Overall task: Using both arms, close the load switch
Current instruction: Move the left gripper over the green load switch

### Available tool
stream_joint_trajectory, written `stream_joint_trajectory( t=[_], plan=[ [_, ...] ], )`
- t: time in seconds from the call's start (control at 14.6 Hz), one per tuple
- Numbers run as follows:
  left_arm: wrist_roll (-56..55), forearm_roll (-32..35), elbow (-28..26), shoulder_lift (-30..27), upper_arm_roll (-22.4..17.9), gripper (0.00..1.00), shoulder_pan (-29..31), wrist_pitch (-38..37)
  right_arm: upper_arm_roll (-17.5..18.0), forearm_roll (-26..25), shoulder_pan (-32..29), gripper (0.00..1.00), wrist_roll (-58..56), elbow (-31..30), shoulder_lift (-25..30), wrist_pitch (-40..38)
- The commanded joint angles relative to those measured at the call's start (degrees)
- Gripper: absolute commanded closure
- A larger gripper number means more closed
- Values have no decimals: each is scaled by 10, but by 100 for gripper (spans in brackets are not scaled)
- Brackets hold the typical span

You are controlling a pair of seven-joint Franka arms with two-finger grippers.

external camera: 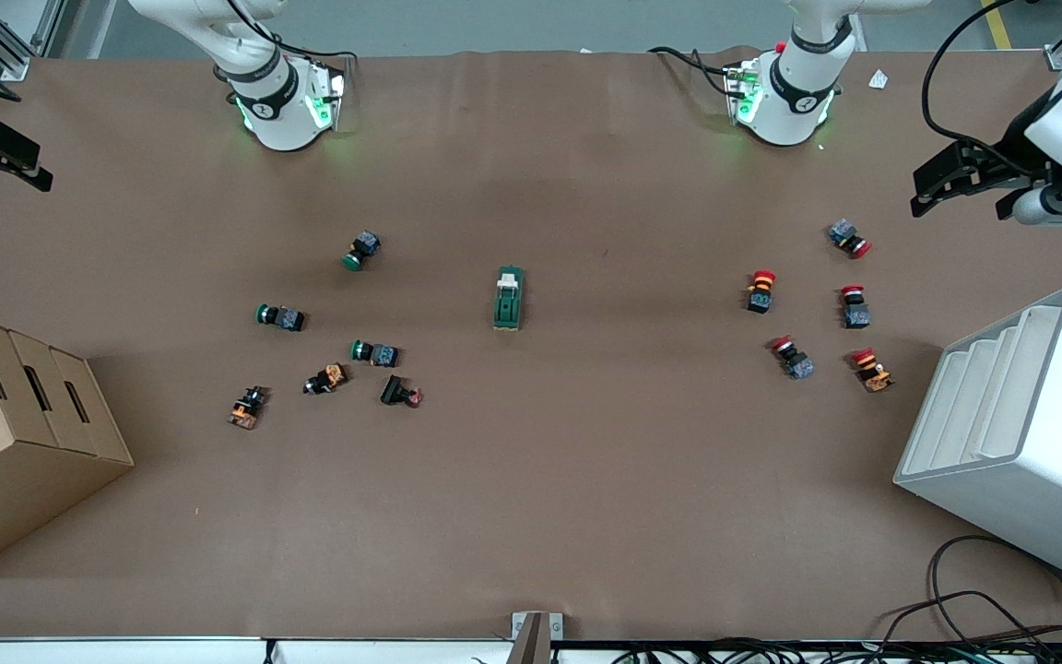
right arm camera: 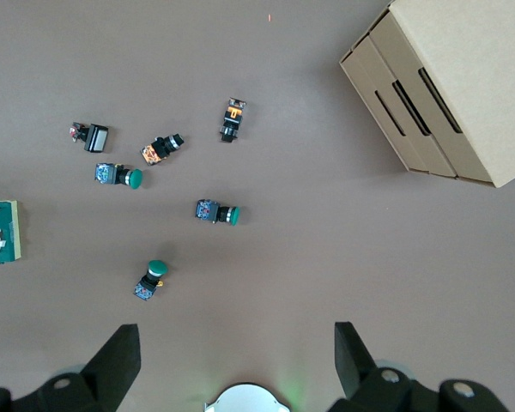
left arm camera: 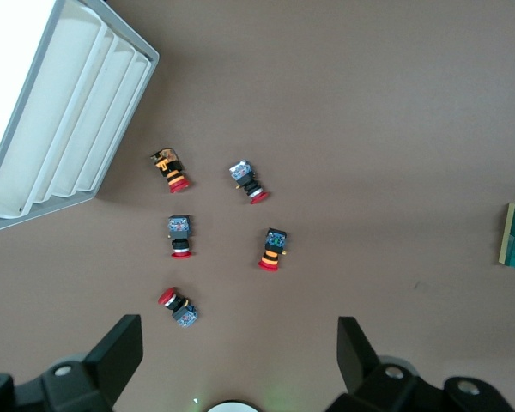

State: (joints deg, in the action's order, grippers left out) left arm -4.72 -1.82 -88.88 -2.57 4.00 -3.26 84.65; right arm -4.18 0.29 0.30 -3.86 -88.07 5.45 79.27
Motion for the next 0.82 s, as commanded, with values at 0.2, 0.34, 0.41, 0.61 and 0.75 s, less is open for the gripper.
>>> stream_joint_trajectory(
  t=[0.2, 0.34, 0.41, 0.61, 0.75],
  plan=[
    [-2, 1, 19, 6, 5, 0, -2, -1, 5, 12, -12, 0, -2, -3, 3, 3],
    [6, -3, 25, 29, 14, 0, -8, -2, 3, 19, -12, 0, -3, -4, 4, 0],
    [-2, -4, 20, 34, 32, 0, -22, -4, 3, 19, -12, 0, -3, -4, 4, -1],
    [-16, 0, 5, 55, 78, 0, -43, 10, 3, 19, -12, 0, -4, -4, 4, -1],
    [-68, 0, -2, 73, 128, 0, -50, 34, 3, 19, -11, 0, -4, -3, 4, -1]
  ],
)
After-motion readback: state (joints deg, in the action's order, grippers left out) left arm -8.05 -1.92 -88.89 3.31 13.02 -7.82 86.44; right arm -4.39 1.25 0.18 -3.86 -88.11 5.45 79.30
